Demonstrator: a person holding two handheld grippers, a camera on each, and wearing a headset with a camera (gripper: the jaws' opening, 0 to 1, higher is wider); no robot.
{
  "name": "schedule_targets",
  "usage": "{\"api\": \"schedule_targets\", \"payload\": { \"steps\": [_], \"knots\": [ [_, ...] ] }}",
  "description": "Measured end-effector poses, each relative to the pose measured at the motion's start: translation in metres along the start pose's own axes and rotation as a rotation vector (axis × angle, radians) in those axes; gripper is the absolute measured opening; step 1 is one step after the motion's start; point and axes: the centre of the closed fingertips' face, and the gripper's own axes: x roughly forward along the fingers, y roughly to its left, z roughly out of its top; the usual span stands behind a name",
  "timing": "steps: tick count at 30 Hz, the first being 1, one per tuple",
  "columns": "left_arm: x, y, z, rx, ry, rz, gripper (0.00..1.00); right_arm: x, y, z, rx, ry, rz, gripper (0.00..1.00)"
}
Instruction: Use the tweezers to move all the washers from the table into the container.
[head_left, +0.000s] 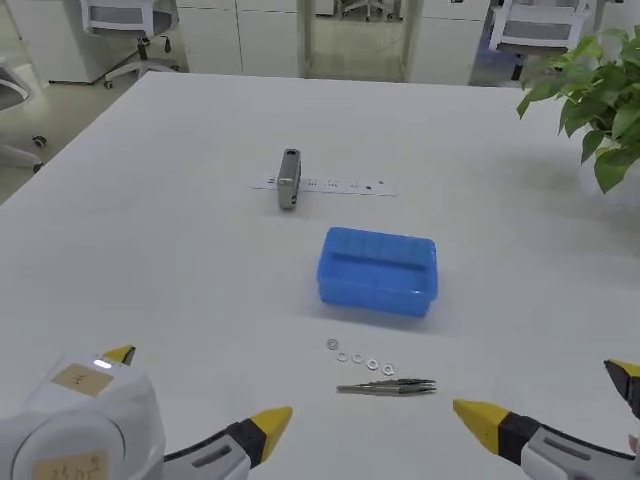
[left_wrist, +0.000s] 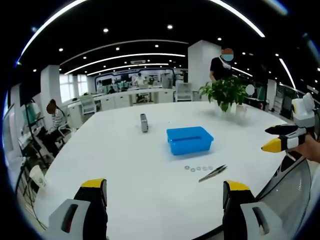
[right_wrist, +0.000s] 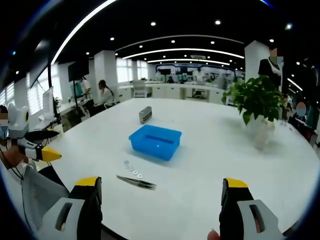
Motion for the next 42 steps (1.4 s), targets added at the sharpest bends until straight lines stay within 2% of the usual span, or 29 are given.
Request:
{"api": "schedule_targets", "payload": {
  "steps": [24, 32, 42],
  "knots": [
    [0.007, -0.006, 0.002, 0.013, 0.012, -0.014, 0.98, 0.004, -0.007, -0.001, 0.017, 0.017, 0.001, 0.99],
    [0.006, 0.000, 0.001, 0.005, 0.008, 0.009, 0.98, 0.010, -0.006, -0.006, 0.005, 0.046, 0.009, 0.99],
    [0.013, 0.002, 0.006, 0.013, 0.004, 0.000, 0.97, 0.013, -0.006, -0.004, -0.013, 0.065, 0.003, 0.98]
  ]
}}
